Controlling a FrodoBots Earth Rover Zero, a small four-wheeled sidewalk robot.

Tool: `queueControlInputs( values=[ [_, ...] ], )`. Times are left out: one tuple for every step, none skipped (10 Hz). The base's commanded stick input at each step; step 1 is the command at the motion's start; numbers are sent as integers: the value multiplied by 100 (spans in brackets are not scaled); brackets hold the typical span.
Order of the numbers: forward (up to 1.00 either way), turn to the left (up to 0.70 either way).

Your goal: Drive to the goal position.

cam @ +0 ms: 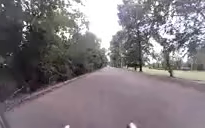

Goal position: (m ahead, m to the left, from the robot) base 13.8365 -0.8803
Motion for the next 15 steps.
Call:
queueControlInputs(
  values=[
    [70,0],
    [70,0],
    [70,0],
    [70,0],
    [70,0],
    [70,0],
    [70,0],
    [70,0],
    [70,0],
    [70,0],
    [70,0],
    [70,0],
    [70,0],
    [70,0],
    [70,-35]
  ],
)
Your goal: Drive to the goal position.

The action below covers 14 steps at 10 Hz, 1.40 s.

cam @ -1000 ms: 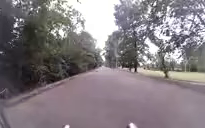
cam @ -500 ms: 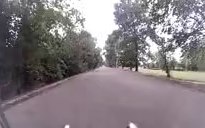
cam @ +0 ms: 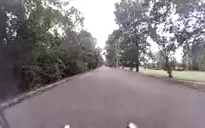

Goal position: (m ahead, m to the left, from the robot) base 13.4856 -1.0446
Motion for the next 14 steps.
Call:
queueControlInputs(
  values=[
    [70,-35],
    [70,-35],
    [70,-17],
    [70,0],
    [70,0],
    [70,0],
    [70,0],
    [70,0],
    [70,0],
    [70,0],
    [70,0],
    [70,0],
    [70,0],
    [70,0]
  ],
)
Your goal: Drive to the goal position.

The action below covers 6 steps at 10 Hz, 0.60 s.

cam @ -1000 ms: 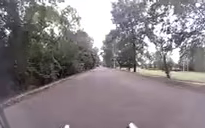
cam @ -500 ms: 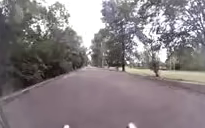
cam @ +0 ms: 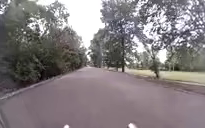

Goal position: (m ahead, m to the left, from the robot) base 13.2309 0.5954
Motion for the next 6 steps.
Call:
queueControlInputs(
  values=[
    [70,0],
    [70,0],
    [70,0],
    [70,0],
    [70,0],
    [70,-2]
  ],
)
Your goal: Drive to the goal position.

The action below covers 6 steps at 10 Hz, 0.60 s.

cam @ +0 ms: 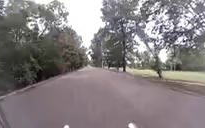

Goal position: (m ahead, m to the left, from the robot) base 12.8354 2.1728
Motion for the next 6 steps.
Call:
queueControlInputs(
  values=[
    [70,-23],
    [70,-35],
    [70,-35],
    [70,-35],
    [70,-35],
    [70,-35]
  ],
)
